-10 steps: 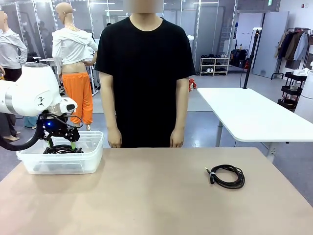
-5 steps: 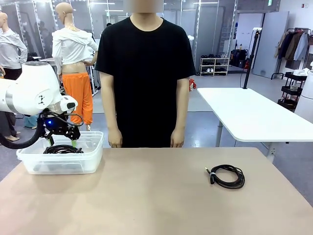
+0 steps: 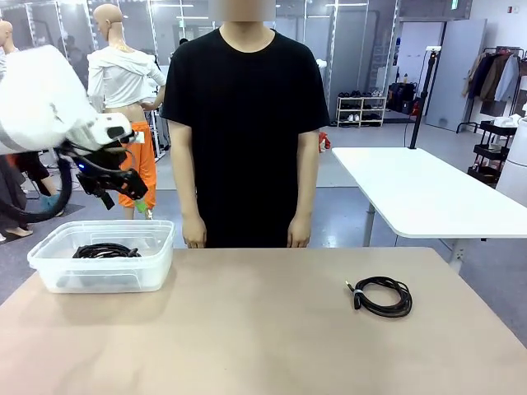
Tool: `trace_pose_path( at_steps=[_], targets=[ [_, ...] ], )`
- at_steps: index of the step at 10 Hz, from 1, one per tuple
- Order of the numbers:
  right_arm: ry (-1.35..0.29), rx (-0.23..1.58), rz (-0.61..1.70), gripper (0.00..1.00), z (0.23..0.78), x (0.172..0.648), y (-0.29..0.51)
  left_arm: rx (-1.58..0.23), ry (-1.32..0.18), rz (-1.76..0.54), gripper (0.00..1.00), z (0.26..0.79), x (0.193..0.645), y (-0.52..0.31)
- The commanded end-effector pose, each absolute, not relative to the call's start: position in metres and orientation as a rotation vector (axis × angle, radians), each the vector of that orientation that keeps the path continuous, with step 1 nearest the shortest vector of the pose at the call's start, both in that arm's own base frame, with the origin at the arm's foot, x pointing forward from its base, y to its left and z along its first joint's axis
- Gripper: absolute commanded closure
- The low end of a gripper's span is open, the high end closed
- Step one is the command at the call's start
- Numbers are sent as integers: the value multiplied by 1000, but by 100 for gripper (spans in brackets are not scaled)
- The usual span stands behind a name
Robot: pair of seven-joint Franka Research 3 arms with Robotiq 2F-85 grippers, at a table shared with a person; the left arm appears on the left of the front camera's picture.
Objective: Organize and store the cables.
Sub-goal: Place the USB Extension Cable into the Organizing box.
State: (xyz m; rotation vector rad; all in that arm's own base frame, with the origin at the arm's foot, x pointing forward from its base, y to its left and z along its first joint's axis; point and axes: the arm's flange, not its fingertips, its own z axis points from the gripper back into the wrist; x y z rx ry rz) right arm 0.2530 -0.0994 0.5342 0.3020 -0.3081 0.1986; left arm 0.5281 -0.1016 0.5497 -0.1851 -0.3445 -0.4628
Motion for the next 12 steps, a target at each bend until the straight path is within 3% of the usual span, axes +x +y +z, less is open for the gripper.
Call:
trace_pose_path(
  at_steps=[1,4,7,11,12],
  targets=[
    [-308,306,192,0,535,253,-99,-257,-317,-623,0,558,474,-45],
    [-308,306,192,0,535,253,-99,-333,-535,-680,0,569,391,22],
    [-308,306,192,0,535,253,-99,-349,-638,-716,0,544,352,90],
    [-308,306,192,0,535,253,-99,-416,-746,-765,0,524,365,129],
    [-308,306,192,0,535,253,-99,-368,-645,-723,0,527,344,122]
  ],
)
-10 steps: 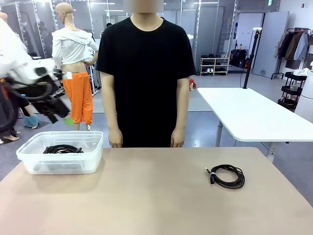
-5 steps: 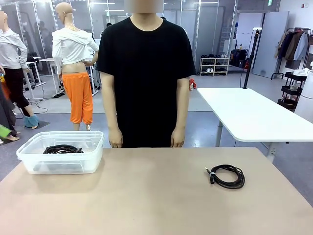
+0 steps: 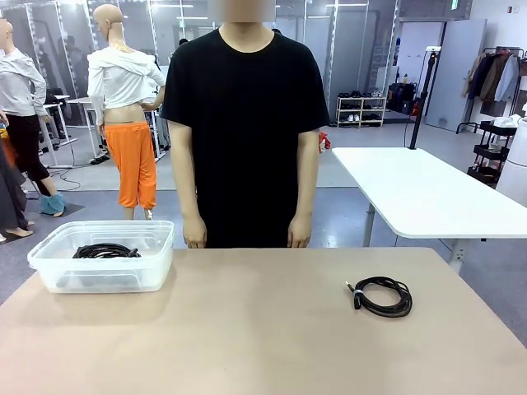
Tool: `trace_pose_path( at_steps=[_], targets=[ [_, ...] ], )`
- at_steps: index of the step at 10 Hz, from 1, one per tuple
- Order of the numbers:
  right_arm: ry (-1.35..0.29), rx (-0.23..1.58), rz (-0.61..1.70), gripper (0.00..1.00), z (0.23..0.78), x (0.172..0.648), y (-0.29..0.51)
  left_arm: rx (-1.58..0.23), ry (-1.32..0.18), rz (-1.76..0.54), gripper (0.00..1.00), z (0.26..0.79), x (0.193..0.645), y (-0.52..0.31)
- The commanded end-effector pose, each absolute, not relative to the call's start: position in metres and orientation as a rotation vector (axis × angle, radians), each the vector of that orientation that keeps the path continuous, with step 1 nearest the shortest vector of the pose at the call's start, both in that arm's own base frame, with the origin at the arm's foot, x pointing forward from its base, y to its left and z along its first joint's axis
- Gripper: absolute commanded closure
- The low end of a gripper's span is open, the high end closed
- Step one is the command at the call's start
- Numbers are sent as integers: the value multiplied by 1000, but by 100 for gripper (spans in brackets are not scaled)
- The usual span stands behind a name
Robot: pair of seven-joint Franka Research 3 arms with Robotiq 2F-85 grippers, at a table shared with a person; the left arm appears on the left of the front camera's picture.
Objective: Organize and store the cables.
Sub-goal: Place the USB Extension Cable into the Organizing box.
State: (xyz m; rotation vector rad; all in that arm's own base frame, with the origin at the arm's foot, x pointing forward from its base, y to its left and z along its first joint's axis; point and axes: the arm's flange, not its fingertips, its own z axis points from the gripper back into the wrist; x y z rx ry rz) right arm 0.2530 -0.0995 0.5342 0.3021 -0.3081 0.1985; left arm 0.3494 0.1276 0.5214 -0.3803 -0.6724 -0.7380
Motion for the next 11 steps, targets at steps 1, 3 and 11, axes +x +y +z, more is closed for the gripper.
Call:
trace_pose_path(
  at_steps=[1,3,11],
  targets=[
    [-308,306,192,0,535,253,-99,-368,-645,-723,0,527,344,122],
    [-308,306,192,0,535,253,-99,-368,-645,-723,0,527,344,122],
    [-160,147,15,0,520,401,35,-368,-645,-723,0,527,344,122]
  ],
)
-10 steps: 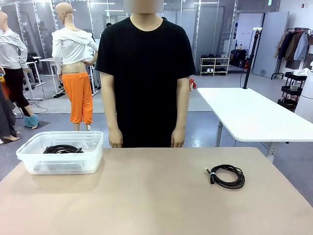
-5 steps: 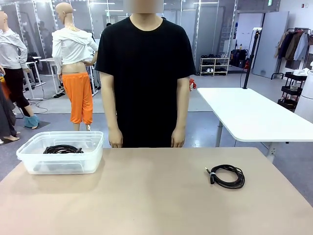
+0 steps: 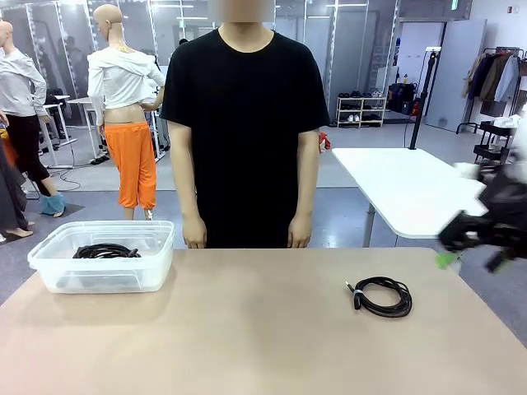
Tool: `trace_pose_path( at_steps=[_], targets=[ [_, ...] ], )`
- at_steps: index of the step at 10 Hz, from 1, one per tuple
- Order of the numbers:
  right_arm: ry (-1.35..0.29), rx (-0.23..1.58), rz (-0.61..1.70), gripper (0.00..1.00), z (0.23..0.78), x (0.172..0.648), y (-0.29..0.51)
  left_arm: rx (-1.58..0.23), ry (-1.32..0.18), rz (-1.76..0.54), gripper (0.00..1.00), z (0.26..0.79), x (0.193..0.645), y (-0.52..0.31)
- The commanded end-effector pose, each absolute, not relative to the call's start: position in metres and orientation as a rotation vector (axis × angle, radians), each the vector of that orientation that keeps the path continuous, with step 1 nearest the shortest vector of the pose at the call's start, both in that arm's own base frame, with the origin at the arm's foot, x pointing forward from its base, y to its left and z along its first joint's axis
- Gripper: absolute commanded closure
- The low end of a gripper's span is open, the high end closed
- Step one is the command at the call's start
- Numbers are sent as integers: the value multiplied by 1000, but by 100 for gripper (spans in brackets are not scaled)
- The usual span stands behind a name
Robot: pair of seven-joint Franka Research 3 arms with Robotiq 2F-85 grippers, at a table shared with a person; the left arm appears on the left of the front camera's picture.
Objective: Organize and store the cables.
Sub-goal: Place the USB Extension Cable into the Organizing box.
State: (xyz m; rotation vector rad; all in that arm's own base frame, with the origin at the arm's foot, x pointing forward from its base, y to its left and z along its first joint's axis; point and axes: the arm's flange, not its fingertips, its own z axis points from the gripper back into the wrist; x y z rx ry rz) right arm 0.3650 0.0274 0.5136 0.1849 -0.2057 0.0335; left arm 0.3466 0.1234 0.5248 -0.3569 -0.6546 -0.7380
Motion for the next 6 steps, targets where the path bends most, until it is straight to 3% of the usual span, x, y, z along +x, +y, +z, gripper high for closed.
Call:
trace_pose_path(
  at_steps=[1,6],
  targets=[
    [-135,117,14,0,507,429,59,-368,-645,-723,0,527,344,122],
    [-88,111,-38,0,425,516,128,-368,-645,-723,0,527,344,122]
  ],
)
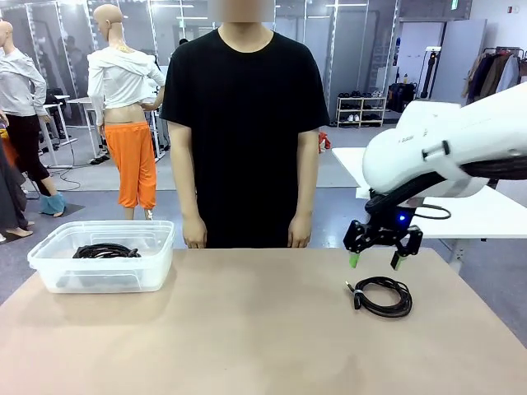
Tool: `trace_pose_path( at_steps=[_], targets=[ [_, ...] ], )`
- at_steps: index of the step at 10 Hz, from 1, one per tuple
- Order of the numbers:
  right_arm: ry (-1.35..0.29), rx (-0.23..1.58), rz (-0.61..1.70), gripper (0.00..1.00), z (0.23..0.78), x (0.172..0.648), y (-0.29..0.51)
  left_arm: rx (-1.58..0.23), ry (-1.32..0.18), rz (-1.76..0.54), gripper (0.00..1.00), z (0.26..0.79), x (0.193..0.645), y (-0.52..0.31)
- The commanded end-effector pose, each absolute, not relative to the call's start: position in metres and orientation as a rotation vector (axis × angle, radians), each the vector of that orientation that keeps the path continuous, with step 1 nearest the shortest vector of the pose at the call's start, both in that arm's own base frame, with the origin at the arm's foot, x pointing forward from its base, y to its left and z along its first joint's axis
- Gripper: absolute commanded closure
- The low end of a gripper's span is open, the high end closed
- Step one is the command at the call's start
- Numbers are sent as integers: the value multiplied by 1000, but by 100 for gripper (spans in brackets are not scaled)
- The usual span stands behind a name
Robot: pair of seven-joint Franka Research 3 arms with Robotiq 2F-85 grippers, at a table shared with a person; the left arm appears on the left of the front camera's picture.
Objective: Organize and store the cables.
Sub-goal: Place the USB Extension Cable into the Organizing box.
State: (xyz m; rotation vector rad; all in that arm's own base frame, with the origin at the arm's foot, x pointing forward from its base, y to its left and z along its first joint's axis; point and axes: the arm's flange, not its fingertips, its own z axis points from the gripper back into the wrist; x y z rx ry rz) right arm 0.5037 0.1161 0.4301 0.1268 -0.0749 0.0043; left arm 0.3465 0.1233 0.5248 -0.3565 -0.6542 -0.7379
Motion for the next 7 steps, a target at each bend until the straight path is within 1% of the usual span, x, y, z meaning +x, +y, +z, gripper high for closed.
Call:
trace_pose_path(
  at_steps=[1,5,7],
  targets=[
    [-85,103,-50,0,412,526,132,-368,-645,-723,0,527,344,122],
    [-56,83,-41,0,360,558,128,-368,-645,-723,0,527,344,122],
    [-29,101,-49,0,340,570,121,-368,-645,-723,0,527,344,122]
  ],
)
